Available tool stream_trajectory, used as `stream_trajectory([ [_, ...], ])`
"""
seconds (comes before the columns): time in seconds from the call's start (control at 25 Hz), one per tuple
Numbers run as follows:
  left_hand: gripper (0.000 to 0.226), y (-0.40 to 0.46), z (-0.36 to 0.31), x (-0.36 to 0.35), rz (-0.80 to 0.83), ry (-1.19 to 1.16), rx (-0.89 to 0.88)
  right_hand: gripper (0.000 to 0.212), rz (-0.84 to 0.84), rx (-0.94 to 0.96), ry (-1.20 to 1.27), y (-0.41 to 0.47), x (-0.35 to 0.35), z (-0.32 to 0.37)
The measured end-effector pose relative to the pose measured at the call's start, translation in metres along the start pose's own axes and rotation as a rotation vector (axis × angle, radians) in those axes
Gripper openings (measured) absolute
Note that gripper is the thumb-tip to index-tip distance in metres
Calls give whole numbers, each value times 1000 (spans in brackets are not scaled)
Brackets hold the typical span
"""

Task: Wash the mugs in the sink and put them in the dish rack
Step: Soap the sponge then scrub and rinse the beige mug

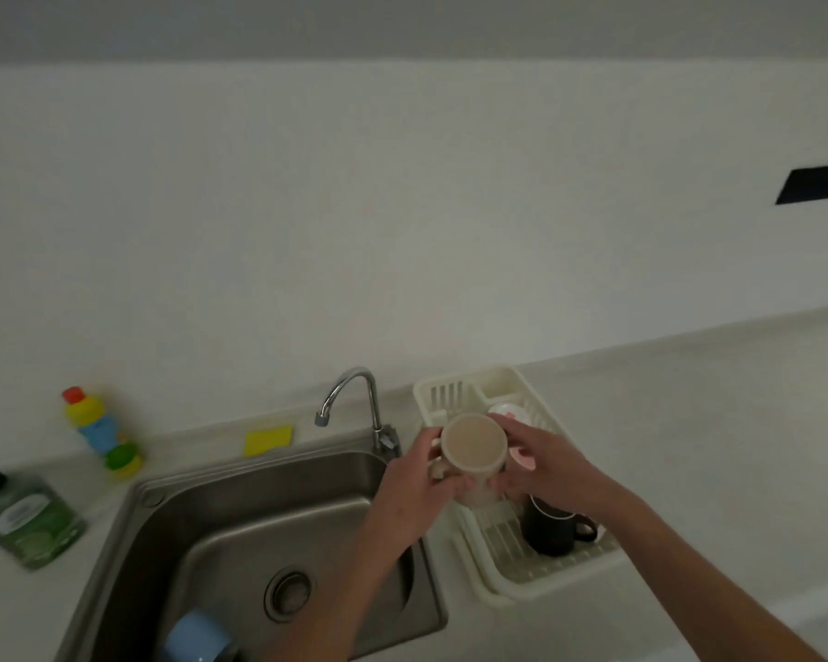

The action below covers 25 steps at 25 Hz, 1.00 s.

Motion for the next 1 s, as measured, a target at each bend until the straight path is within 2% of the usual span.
stream_trajectory([
  [0.32, 66, 33, 0, -34, -20, 195, 42, 74, 162, 52, -17, 47, 21, -47],
  [0.6, 71, 87, 22, -72, -104, 237, 248, 74, 336, 182, -53, 116, 21, -108],
  [0.72, 70, 104, 31, -88, -186, 263, 296, 83, 432, 189, -87, 145, 18, -138],
  [0.84, 77, 116, 38, -102, -259, 392, 324, 85, 518, 237, -92, 167, 8, -162],
  [1.0, 83, 126, 55, -114, -348, 518, 363, 87, 535, 238, -149, 187, -1, -174],
])
Point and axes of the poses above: each hand's wrist, its own y-axis towards the middle knuckle, its own x-axis out of the back of the hand, z = x × y, the point moved 1 cm from there along y, towards the middle knuckle, and after that the axes turned 4 degrees about -z, right-handed, at the moved point
